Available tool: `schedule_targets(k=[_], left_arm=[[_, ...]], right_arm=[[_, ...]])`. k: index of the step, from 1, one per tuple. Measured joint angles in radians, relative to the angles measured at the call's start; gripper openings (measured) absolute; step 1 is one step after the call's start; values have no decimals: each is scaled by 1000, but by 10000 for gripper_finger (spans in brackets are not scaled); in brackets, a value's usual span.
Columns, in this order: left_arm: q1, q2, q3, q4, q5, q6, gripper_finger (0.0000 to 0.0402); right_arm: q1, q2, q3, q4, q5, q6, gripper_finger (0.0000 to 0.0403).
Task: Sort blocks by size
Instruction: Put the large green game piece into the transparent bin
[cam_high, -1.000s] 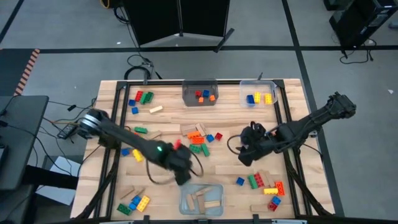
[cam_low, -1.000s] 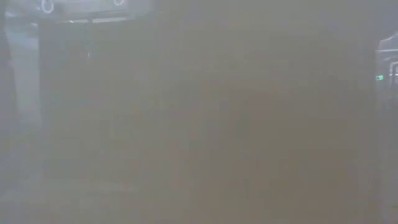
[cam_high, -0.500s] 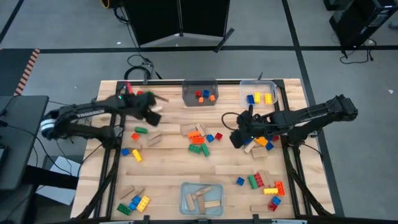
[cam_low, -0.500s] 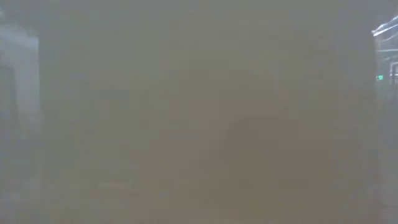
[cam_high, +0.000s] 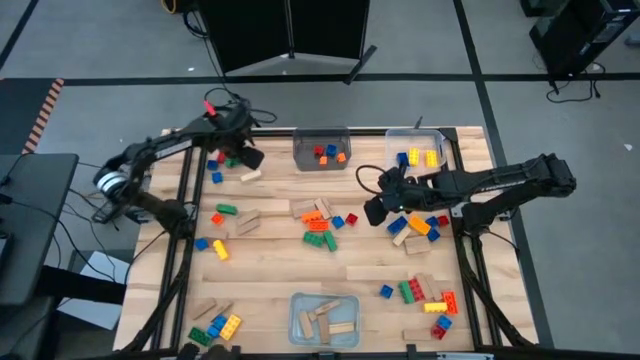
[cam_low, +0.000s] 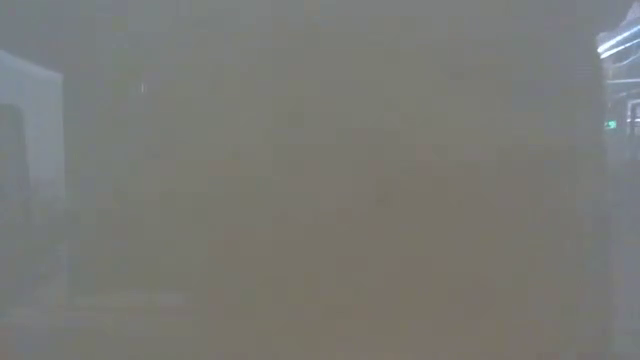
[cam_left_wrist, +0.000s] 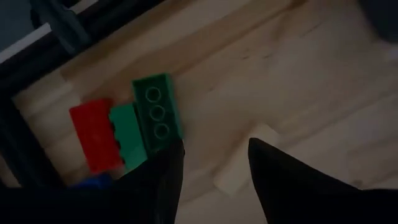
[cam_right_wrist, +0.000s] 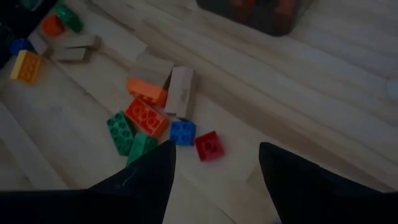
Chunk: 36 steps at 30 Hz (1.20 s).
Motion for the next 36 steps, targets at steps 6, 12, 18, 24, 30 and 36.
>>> schedule_targets(k=[6,12,18,24,30,36], left_arm=[[24,124,49,19,-42,55,185],[40,216,87,28,-137,66,185],[68,288,92,36,-157,87,185],[98,342,92,41,-170,89,186],[108,364,93,42,-162,89,186],[109,370,91,43,-50,88,185]], right_arm=[[-20,0,0,3,0,0,242],[-31,0,0,4,0,19,243],[-31,0,0,4,0,38,241],[-31,0,0,4,0,52,240],[-31,0,0,3,1,53,242],[-31,0,0,3,2,51,240]])
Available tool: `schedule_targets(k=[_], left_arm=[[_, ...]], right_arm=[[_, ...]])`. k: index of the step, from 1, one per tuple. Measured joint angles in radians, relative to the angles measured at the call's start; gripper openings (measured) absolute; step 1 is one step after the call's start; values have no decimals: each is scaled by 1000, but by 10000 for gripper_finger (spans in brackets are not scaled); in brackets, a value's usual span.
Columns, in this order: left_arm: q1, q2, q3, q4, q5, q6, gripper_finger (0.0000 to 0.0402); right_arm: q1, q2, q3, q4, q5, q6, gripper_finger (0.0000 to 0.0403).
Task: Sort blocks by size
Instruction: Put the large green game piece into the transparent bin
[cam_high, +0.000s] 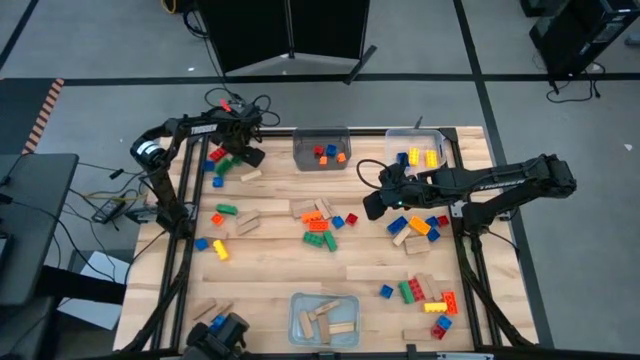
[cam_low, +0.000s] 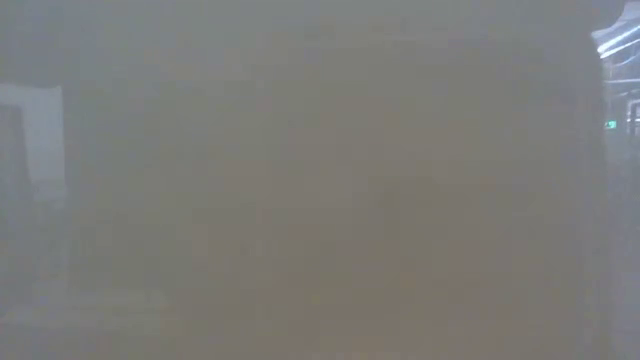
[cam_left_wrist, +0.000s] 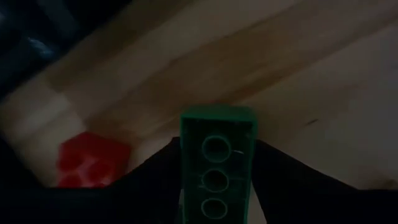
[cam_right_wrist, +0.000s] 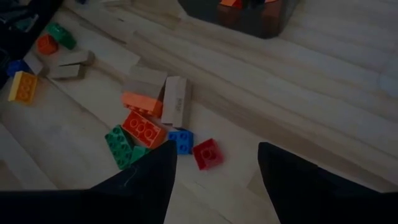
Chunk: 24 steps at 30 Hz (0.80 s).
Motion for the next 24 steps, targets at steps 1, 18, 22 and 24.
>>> schedule_targets(k=[1,18,22,24], left_arm=[[0,0,0,0,11,0,183],[-8,-121,-5,-64,39,50,143],[-26,-228,-4,-86,76,23,143],[-48,-281,-3,-98,99,-1,143]], right_arm=[[0,0,0,0,0,0,240],[0,0,0,-13,4,-9,242],[3,0,0,-43,3,-59,234],[3,-9,0,-73,3,-90,228]])
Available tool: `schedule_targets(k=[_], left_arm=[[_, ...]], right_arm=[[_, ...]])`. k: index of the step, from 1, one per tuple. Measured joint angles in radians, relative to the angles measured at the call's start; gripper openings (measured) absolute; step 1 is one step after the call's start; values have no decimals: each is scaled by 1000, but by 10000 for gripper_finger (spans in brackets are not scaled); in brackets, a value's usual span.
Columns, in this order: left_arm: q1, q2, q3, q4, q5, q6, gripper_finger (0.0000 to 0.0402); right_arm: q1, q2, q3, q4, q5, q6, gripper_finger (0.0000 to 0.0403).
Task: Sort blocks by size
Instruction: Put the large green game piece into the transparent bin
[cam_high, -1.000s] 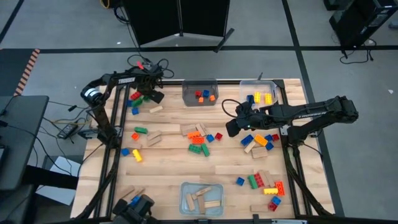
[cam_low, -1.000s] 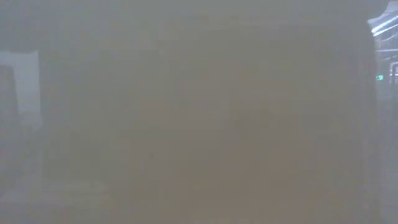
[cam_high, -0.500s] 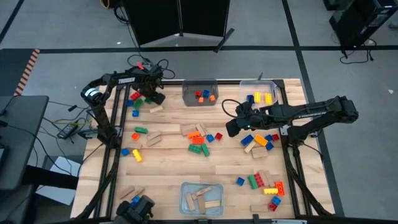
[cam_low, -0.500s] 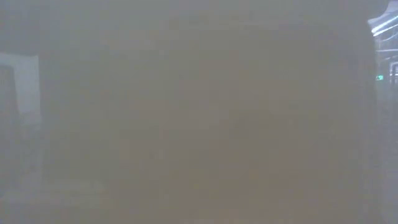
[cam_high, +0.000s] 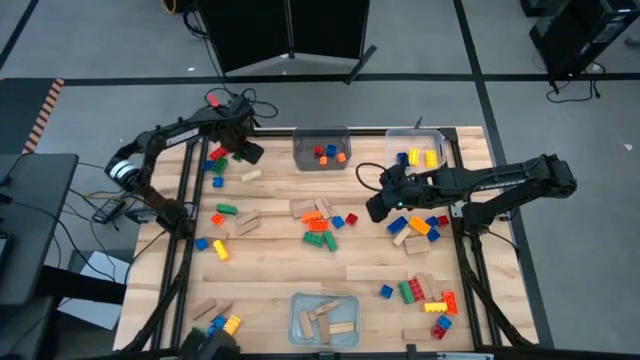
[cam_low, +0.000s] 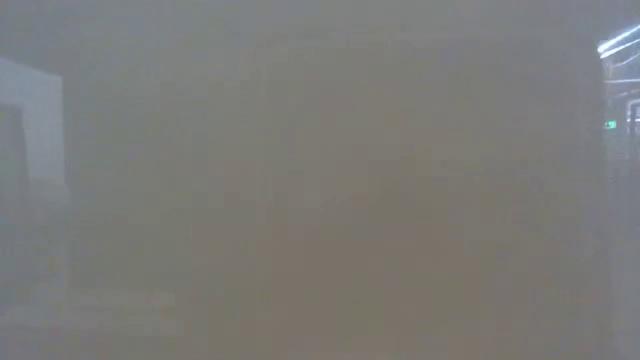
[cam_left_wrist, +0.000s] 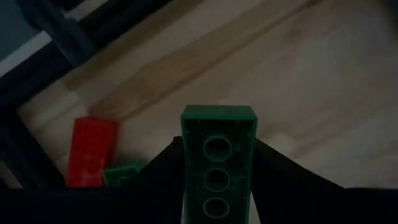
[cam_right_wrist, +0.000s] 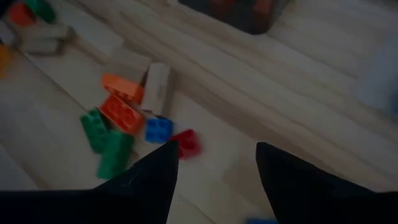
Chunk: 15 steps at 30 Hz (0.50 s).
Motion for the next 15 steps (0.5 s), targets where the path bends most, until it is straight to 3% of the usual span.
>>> schedule_targets(k=[8,15], left_arm=[[-212,-181,0,61,31,-191,143],[-430,-205,2,295,33,-393,143]], right_arm=[[4,-139,0,-148,60,-98,199],[12,-390,-111,-125,120,-153,181]])
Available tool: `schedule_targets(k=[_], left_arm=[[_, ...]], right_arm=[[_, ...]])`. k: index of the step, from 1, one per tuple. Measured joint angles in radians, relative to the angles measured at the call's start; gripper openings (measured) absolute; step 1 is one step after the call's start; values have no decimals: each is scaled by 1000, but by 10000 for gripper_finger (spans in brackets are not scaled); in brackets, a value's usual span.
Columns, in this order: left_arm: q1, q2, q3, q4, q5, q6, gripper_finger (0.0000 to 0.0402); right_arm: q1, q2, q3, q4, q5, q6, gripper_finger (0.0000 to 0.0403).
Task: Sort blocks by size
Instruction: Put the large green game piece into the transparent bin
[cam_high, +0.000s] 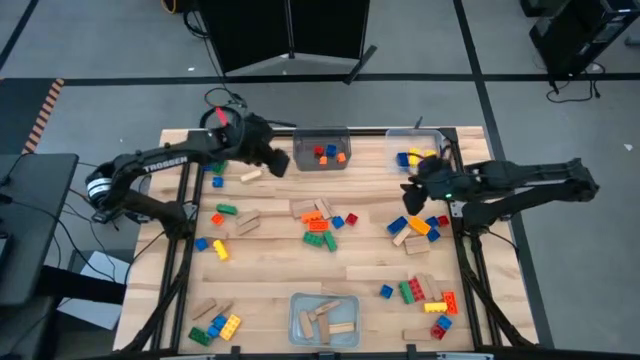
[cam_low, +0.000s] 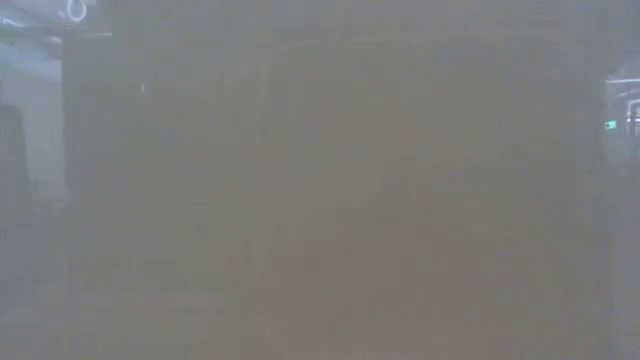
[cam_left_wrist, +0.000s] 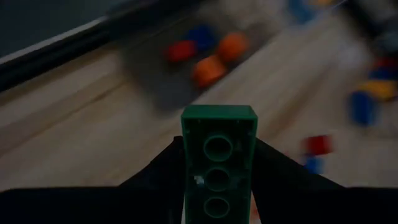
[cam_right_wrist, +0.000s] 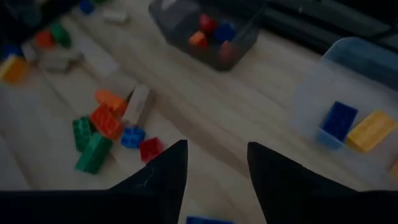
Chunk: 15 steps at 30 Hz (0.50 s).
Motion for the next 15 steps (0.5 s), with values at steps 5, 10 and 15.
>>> schedule_targets(k=[5,10,15], left_arm=[[-100,22,0,296,0,-58,144],[-138,56,1,536,-3,-59,155],[-157,112,1,666,-3,-60,157]], right_arm=[[0,-128,-145,130,57,42,182],[-1,-163,-287,358,63,74,199],[-16,-138,-375,574,66,23,233]])
